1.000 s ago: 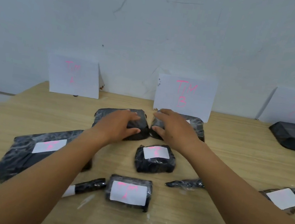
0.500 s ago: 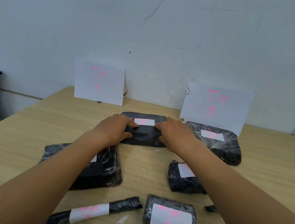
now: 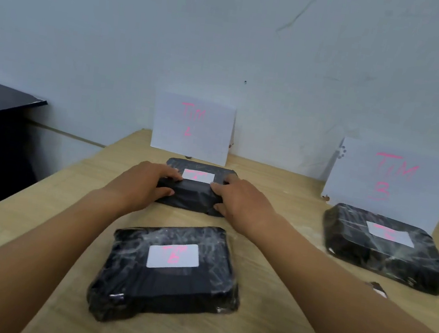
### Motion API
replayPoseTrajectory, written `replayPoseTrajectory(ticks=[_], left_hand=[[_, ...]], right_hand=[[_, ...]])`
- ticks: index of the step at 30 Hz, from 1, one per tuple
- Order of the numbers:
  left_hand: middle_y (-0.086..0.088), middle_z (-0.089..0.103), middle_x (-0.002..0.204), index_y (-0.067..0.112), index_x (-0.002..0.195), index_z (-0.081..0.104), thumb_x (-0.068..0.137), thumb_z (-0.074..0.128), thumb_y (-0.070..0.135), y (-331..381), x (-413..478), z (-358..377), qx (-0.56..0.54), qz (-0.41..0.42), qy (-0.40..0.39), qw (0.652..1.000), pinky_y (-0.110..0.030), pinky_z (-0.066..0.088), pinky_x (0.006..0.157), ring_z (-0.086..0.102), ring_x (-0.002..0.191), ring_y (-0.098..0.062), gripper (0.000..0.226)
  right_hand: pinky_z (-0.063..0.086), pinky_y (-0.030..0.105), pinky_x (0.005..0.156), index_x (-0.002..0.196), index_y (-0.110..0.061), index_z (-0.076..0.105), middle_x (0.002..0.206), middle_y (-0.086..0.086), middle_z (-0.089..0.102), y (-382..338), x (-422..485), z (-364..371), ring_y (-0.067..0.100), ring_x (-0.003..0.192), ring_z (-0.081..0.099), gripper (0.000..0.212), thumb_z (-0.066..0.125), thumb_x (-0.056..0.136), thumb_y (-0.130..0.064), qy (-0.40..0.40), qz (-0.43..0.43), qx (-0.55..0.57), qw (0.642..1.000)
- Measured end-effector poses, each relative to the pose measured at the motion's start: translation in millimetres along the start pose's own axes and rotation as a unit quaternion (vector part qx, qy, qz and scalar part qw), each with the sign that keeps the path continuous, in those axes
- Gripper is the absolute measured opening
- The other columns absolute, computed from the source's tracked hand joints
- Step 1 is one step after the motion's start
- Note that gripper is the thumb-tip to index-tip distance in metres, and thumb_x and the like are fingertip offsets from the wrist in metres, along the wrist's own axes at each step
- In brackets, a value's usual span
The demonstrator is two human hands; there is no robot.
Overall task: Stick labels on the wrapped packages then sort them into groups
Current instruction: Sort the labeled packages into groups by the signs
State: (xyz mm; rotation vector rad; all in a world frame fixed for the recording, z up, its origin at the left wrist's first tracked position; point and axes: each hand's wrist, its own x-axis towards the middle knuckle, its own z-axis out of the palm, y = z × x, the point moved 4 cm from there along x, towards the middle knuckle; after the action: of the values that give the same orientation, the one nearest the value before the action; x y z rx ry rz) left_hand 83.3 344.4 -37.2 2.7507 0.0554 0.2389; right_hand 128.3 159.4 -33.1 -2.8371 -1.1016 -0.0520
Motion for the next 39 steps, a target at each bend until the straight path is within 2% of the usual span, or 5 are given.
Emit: replayPoseTrajectory(ticks=[6,21,26,31,39], left_hand=[[0.000,0.031,0.153,0.030,0.139,0.045,0.096,0.052,0.024,-44.6,1.9,-2.9,0.019,-0.026,0.018,0.999,-0.035,0.028,0.113,0.035,0.138,-0.021,0.043],[0.001,0.058,0.127,0.020,0.122,0.060,0.091,0.060,0.016,-46.0,12.4,-11.7,0.014,0.020,0.113,0.993,-0.033,0.043,0.097,0.053,0.118,-0.019,0.031],[0.002,0.059,0.128,0.019,0.122,0.061,0.092,0.059,0.023,-9.4,-14.0,-24.5,-0.030,0.054,0.137,0.989,-0.019,0.035,0.093,0.052,0.119,-0.013,0.030],[0.023,0.058,0.115,0.029,0.116,0.065,0.086,0.060,0.044,32.0,-66.6,-34.0,-0.114,0.043,0.117,0.986,0.001,0.030,0.089,0.048,0.109,0.010,0.034],[0.016,0.049,0.137,0.035,0.126,0.056,0.068,0.057,0.068,55.1,-138.5,-15.7,-0.084,0.019,0.035,0.996,-0.019,0.029,0.104,0.039,0.127,0.001,0.067]], right_hand=[[0.038,0.038,0.102,0.144,-0.026,0.035,0.147,0.005,0.026,-16.1,36.9,16.5,0.027,0.128,0.033,0.046,0.044,0.100,-0.027,0.011,-0.015,0.077,0.997],[0.040,0.037,0.099,0.145,-0.021,0.036,0.155,0.001,0.018,-19.0,54.2,14.6,0.028,0.128,0.043,0.049,0.049,0.098,-0.027,0.030,-0.005,0.093,0.995],[0.042,0.038,0.099,0.143,-0.021,0.039,0.156,-0.003,0.017,-25.4,24.0,-0.5,0.024,0.129,0.043,0.047,0.047,0.098,-0.034,0.038,-0.009,0.094,0.995],[0.041,0.037,0.101,0.138,-0.021,0.046,0.146,0.000,0.036,-36.8,-18.4,-23.0,0.021,0.127,0.044,0.046,0.046,0.097,-0.041,0.026,-0.026,0.115,0.993],[0.039,0.035,0.103,0.139,-0.023,0.046,0.146,-0.003,0.037,-43.1,-95.4,-27.9,0.019,0.128,0.043,0.047,0.046,0.096,-0.043,-0.002,-0.036,0.132,0.991]])
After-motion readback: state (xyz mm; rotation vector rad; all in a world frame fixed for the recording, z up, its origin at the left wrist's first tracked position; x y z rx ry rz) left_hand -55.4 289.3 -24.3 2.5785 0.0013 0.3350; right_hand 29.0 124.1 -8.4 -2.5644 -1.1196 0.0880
